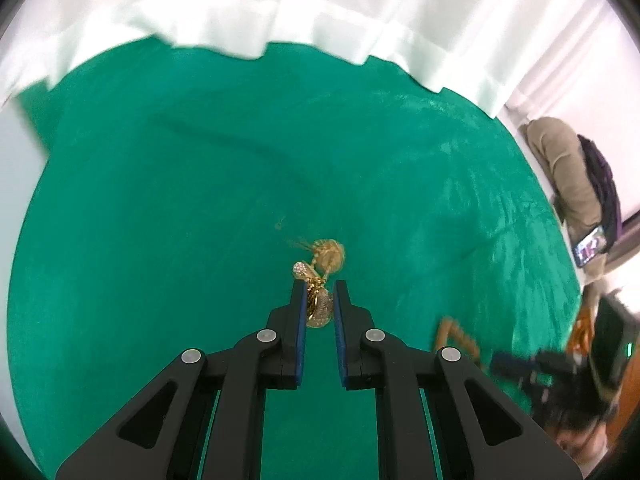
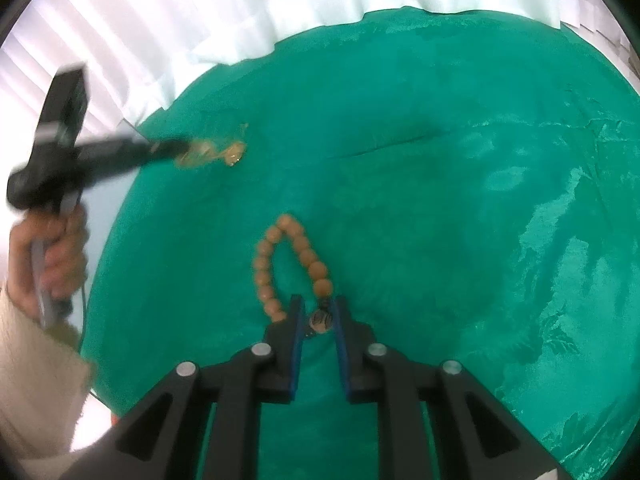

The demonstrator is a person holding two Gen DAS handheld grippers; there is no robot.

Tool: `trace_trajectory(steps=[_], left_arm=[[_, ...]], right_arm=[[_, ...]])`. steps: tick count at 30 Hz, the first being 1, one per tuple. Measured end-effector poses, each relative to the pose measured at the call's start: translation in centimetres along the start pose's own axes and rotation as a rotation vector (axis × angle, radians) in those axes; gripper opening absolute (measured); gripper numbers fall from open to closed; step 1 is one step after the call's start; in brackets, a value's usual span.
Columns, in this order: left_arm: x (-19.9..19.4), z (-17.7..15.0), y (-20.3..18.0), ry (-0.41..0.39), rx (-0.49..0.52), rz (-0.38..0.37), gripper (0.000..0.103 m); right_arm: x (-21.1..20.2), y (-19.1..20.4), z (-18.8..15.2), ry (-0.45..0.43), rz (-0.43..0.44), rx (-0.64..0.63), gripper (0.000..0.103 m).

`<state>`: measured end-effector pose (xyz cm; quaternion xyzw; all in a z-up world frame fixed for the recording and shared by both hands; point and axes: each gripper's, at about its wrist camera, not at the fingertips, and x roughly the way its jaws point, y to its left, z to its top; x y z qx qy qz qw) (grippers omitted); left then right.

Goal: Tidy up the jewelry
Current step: 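Lift the gold charm with the left tool while the right tool lifts the wooden bracelet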

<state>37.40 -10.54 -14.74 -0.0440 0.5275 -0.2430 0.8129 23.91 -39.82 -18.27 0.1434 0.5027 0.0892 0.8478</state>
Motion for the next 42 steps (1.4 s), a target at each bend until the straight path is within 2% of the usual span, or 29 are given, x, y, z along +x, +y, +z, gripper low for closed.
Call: trace_trajectory(steps=[4, 8, 9, 14, 17, 20, 24, 25, 26, 28, 30, 36, 39, 42], left_arm=[[-0.8, -4.5, 3.4, 0.029, -0.055, 0.023, 0.012], [-1.9, -7.5, 5.9, 0.026, -0.093, 0.025, 0.027], [-2.1, -7.8, 6.1, 0.020, -0.092, 0.026, 0.029], [-2.7, -6.9, 5.0, -0.013, -0.022, 0.029, 0.058], [-2.0, -6.4, 3.4, -0.031, 0.062, 0.061, 0.064], [0.0, -6.0, 2.0, -0.027, 0.141, 0.157, 0.064], [2.1, -6.0, 1.0, -0.013, 0.184, 0.194, 0.061], [2.4, -6.1, 0.7, -0.021, 0.199, 0.196, 0.049], [2.5, -6.1, 0.4, -0.030, 0.215, 0.205, 0.025], [2.5, -6.0, 0.2, -0.034, 0.215, 0.205, 0.025], [1.7, -5.7, 0.9, -0.042, 0.160, 0.173, 0.025], [-3.8, -4.1, 2.1, -0.120, -0.008, 0.027, 0.024], [-6.7, -3.7, 2.0, -0.156, -0.036, 0.007, 0.024], [-8.8, -3.8, 1.9, -0.171, -0.060, 0.001, 0.024]], right_arm=[[-0.4, 0.2, -0.3, -0.006, -0.001, -0.012, 0.017], [-0.2, 0.5, -0.8, 0.005, 0.003, -0.014, 0.017], [-0.2, 0.6, -1.0, 0.007, 0.006, -0.013, 0.017], [-0.2, 1.3, -1.2, 0.009, 0.010, -0.015, 0.017], [-0.4, 1.7, -1.2, 0.000, 0.011, -0.012, 0.017], [-0.8, 1.9, -1.4, -0.006, 0.010, -0.016, 0.017], [-0.9, 2.0, -1.4, -0.003, 0.005, -0.020, 0.017], [-0.9, 2.0, -1.5, -0.003, 0.005, -0.020, 0.017], [-1.0, 1.9, -1.6, -0.004, 0.002, -0.019, 0.017], [-1.1, 1.8, -1.6, -0.008, -0.005, -0.015, 0.017], [-1.4, 1.7, -1.5, -0.012, -0.010, -0.011, 0.017], [-2.4, 1.6, -0.5, -0.022, 0.004, -0.011, 0.017], [-3.2, 1.3, 1.0, -0.028, 0.030, 0.006, 0.017], [-2.0, 1.3, 2.6, 0.040, 0.024, -0.005, 0.017]])
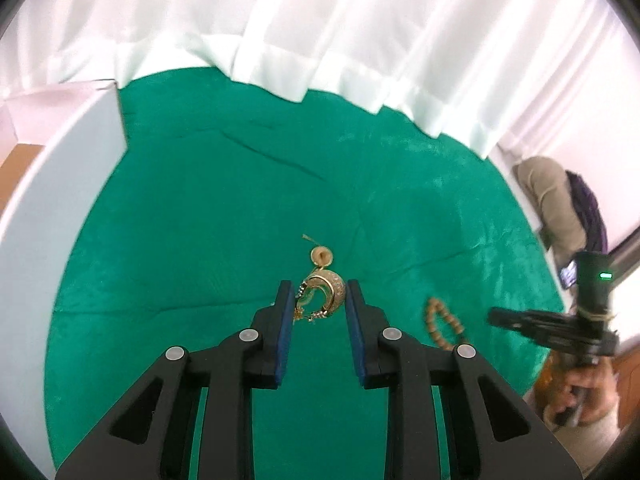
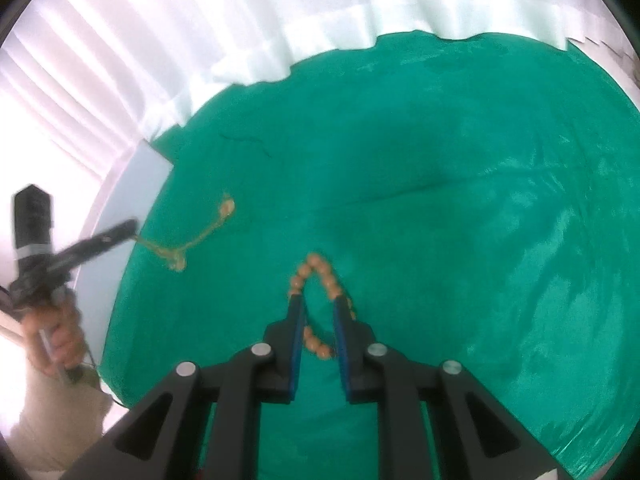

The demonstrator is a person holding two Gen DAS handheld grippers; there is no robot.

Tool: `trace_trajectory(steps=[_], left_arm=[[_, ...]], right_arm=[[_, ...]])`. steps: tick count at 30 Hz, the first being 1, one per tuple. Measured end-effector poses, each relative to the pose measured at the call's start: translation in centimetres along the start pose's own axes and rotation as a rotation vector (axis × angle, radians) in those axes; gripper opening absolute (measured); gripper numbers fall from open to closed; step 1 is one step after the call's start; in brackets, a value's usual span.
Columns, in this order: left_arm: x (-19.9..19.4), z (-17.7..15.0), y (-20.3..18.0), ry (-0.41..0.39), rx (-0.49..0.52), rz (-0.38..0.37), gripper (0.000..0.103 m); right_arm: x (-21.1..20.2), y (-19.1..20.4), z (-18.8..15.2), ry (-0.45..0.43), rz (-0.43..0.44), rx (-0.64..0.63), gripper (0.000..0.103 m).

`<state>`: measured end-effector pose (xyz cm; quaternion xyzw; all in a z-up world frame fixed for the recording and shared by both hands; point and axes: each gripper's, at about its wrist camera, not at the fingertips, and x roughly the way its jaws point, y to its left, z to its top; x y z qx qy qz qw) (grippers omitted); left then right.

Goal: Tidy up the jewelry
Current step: 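Lift the gold charm with the left tool while the right tool lifts the wooden bracelet, then carry the gold charm and wooden bracelet into the white box and open both tools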

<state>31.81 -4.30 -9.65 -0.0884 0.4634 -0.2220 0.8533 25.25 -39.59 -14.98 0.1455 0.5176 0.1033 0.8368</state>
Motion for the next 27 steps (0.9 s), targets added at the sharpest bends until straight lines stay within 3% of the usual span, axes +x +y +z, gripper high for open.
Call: trace_trajectory(steps=[3, 7, 8, 10, 16, 17, 20, 27], left_arm=[[-1.4, -0.3, -0.1, -0.009, -0.010, 0.011, 0.024], [-2.4, -0.8, 0.3, -0.014, -0.026, 0.025, 0.024], [-2.6, -0.9, 0.4, -0.014, -0.033, 0.025, 0.024], [-3.4, -1.1, 0.7, -0.021, -0.045, 0.025, 0.024], [-5.5, -1.7, 1.5, -0.034, -0.054, 0.032, 0.024], [-5.8, -1.7, 1.5, -0.035, -0.056, 0.031, 0.024], [-7.0, -1.6, 1.9, -0.045, -0.069, 0.033, 0.024], [-10.6, -1.3, 2.3, -0.068, -0.077, 0.040, 0.024]], right_arm=[[1.9, 0.3, 1.0, 0.049, -0.040, -0.014, 0.017], [5.3, 2.3, 1.0, 0.139, -0.131, -0.130, 0.016], [5.5, 3.1, 1.1, 0.103, -0.189, -0.180, 0.018], [6.6, 3.9, 1.1, 0.144, -0.265, -0.231, 0.021], [7.5, 5.6, 0.5, 0.156, -0.339, -0.337, 0.018], [7.5, 5.9, 0.5, 0.158, -0.348, -0.356, 0.012], [6.8, 6.2, 0.9, 0.137, -0.309, -0.325, 0.012], [0.7, 8.0, 2.1, 0.021, -0.158, -0.257, 0.012]])
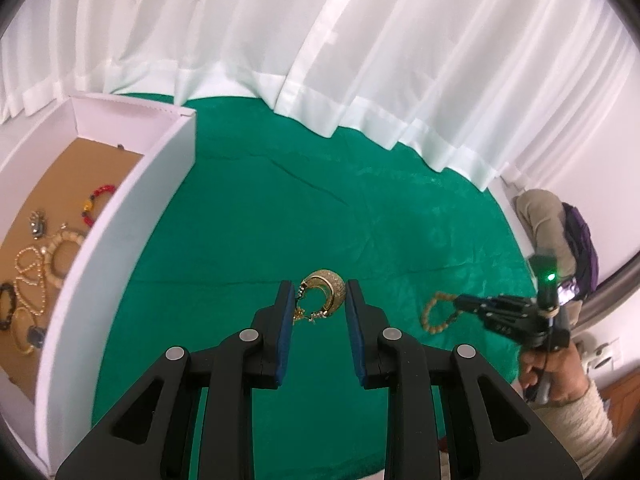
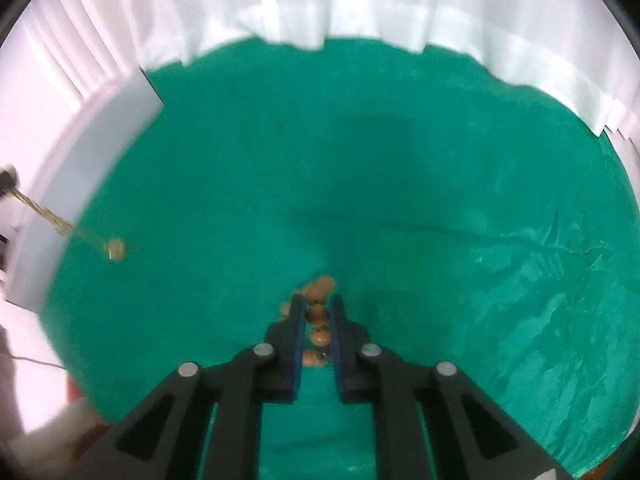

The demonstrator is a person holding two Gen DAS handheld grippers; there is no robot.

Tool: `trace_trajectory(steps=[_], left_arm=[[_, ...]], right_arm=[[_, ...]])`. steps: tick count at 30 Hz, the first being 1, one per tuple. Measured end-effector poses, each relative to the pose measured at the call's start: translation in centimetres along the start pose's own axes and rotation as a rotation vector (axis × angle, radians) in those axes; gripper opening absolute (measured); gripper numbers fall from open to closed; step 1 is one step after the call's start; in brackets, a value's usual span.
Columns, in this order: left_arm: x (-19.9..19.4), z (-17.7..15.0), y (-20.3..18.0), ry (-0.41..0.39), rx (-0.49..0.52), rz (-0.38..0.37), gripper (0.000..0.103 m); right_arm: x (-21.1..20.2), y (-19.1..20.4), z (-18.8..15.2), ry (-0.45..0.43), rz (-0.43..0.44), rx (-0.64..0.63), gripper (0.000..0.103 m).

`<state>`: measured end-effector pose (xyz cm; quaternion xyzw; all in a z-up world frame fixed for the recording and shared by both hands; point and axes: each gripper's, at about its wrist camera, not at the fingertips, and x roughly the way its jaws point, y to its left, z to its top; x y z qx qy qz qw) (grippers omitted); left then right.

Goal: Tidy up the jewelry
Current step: 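Carry the gold charm and wooden bracelet into the white box and open both tools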

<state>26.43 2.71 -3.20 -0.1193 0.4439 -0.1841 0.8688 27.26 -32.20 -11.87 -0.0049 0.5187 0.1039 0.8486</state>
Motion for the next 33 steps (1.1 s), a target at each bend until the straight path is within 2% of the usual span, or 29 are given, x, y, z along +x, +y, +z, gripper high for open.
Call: trace_trajectory(steps=[9, 16, 21, 25, 29, 33], left_arm=[[-5.7, 0.9, 0.6, -0.021, -0.022, 0.014, 0.024], [-12.1, 3.3, 2.1, -0.065, -0.045, 0.037, 0.024], [-16.8, 5.4, 4.5, -0.135, -0.064, 0.116, 0.024], [-20.4, 7.0, 7.8, -0.201, -0.104, 0.199, 0.024], [-23.1, 7.9, 12.3, -0.266, -0.159, 0.306, 0.024], [-23.7, 7.3, 16.6, -0.272, -0.217, 0.369, 0.024]], right_arm=[[-5.8, 3.7, 2.0, -0.094, 0.094, -0.055, 0.012], [-9.1, 9.4, 6.4, -0.174, 0.184, -0.145, 0.012], [-11.2, 15.8, 10.8, -0.228, 0.286, -0.211, 0.012], [-11.9, 21.3, 13.8, -0.251, 0.356, -0.264, 0.012], [-11.0, 27.5, 16.5, -0.241, 0.442, -0.314, 0.012], [-9.0, 32.9, 18.1, -0.209, 0.480, -0.362, 0.012]])
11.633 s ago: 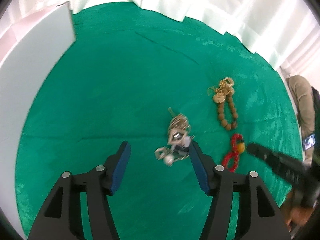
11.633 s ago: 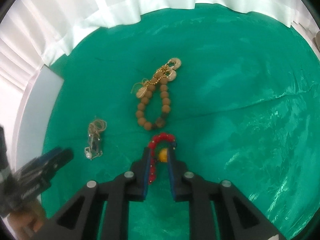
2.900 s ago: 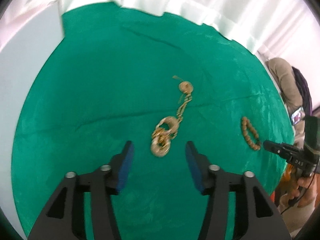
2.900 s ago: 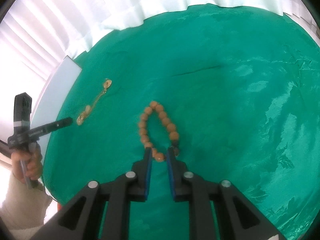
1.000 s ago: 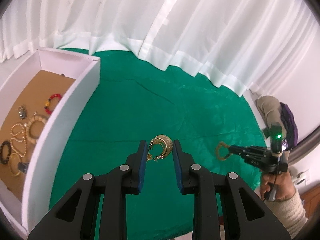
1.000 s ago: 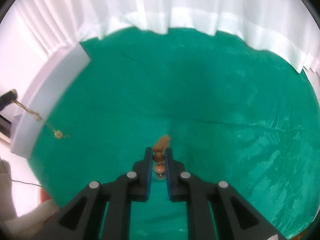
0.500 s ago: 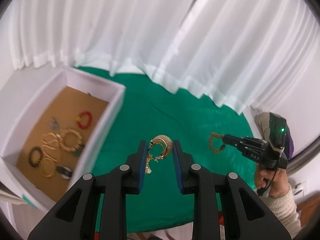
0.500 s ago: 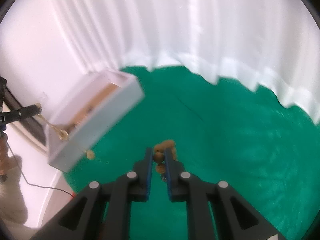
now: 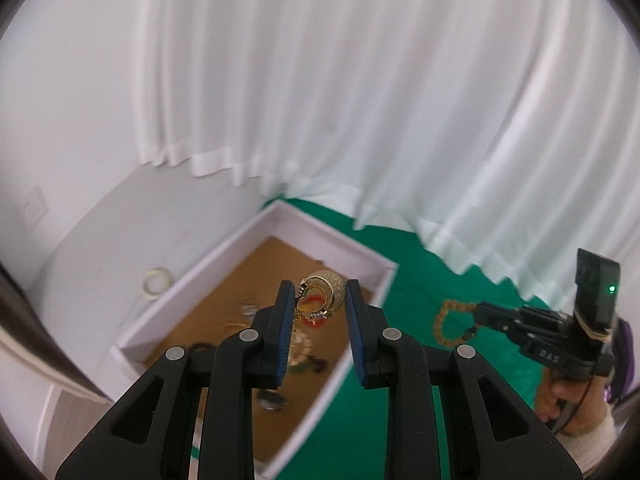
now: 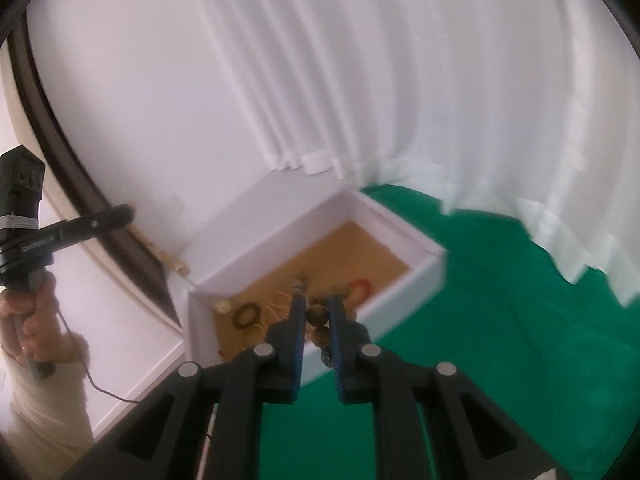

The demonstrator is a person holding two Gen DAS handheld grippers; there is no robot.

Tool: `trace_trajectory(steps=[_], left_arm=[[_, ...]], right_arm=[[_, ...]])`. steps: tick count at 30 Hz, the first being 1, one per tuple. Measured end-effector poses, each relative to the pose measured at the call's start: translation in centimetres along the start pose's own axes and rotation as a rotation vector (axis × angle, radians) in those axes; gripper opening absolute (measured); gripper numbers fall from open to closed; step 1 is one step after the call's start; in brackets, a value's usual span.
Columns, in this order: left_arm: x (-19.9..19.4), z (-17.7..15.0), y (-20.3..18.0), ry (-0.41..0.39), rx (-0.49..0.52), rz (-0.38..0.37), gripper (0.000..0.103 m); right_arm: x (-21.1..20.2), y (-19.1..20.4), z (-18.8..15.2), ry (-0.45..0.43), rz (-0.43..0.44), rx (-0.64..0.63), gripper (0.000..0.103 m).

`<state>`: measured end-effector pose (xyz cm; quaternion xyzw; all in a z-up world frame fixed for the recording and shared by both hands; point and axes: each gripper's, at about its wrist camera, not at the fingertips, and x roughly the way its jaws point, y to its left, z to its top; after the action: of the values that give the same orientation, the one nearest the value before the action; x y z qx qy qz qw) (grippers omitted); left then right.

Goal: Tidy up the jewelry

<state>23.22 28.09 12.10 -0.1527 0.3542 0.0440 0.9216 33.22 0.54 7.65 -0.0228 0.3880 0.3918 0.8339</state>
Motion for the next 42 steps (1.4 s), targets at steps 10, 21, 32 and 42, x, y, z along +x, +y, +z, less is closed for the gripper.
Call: trace_trajectory(steps=[10, 21, 32, 42], left_arm=[[6.6, -4.1, 9.9, 0.123, -0.132, 0.105, 0.024], [12.8, -10.5, 12.2, 0.252, -0.138, 0.160, 0.026], [11.8, -12.5, 10.4, 0.106, -0.025, 0.491, 0.100], [11.1, -14.0, 8.7, 0.120, -0.090, 0.511, 0.100]], right_arm=[[12.4, 5.0, -0.5, 0.170, 0.061, -0.064, 0.012], [25.9, 7.2, -5.2, 0.393, -0.013, -0.123, 0.013], [23.5, 8.1, -4.3, 0.300, -0.145, -0.215, 0.066], [20.4, 8.0, -5.0, 0.245, -0.220, -0.284, 0.076]])
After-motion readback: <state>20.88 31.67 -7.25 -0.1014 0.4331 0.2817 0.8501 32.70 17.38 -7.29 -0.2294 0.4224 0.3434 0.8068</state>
